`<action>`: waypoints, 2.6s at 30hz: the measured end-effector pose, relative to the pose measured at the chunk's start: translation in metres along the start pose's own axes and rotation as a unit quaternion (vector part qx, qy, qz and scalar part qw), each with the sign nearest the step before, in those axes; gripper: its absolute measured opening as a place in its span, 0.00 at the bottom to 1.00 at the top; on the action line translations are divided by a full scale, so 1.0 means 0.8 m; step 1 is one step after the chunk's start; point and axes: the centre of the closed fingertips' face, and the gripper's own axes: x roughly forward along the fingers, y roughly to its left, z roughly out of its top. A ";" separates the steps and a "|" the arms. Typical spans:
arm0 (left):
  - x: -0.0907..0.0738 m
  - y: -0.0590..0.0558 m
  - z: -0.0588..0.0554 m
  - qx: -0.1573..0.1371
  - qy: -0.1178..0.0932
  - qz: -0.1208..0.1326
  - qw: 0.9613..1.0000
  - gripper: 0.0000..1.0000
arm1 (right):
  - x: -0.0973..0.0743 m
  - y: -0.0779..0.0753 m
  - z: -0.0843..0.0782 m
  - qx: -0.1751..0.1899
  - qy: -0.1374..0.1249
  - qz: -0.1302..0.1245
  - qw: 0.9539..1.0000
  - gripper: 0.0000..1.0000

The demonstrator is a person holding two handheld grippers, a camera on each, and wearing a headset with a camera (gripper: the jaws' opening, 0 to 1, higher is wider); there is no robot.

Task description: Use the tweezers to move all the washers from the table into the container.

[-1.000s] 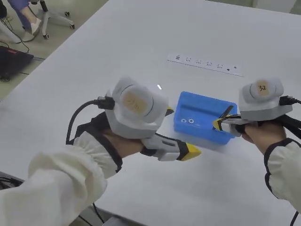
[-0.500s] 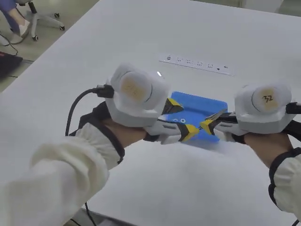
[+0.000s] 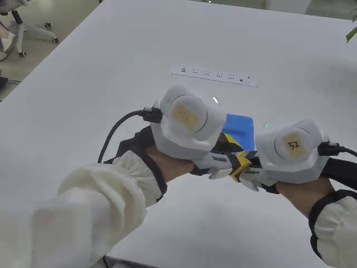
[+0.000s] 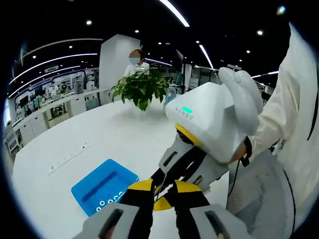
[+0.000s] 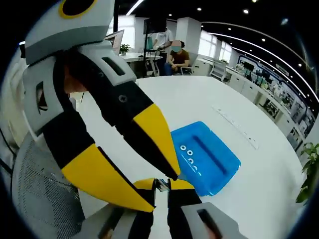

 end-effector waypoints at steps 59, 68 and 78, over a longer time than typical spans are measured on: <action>0.040 0.041 -0.195 0.143 0.181 -0.061 0.971 0.00 | 0.018 0.017 -0.096 0.069 0.051 -0.008 0.996 0.22; 0.023 0.048 -0.173 -0.003 0.158 0.001 0.987 0.43 | -0.046 0.002 -0.094 0.193 -0.011 -0.057 0.980 0.41; -0.025 0.038 -0.140 -0.081 0.106 0.080 0.988 0.96 | -0.073 -0.013 -0.105 0.217 -0.015 -0.084 0.972 0.64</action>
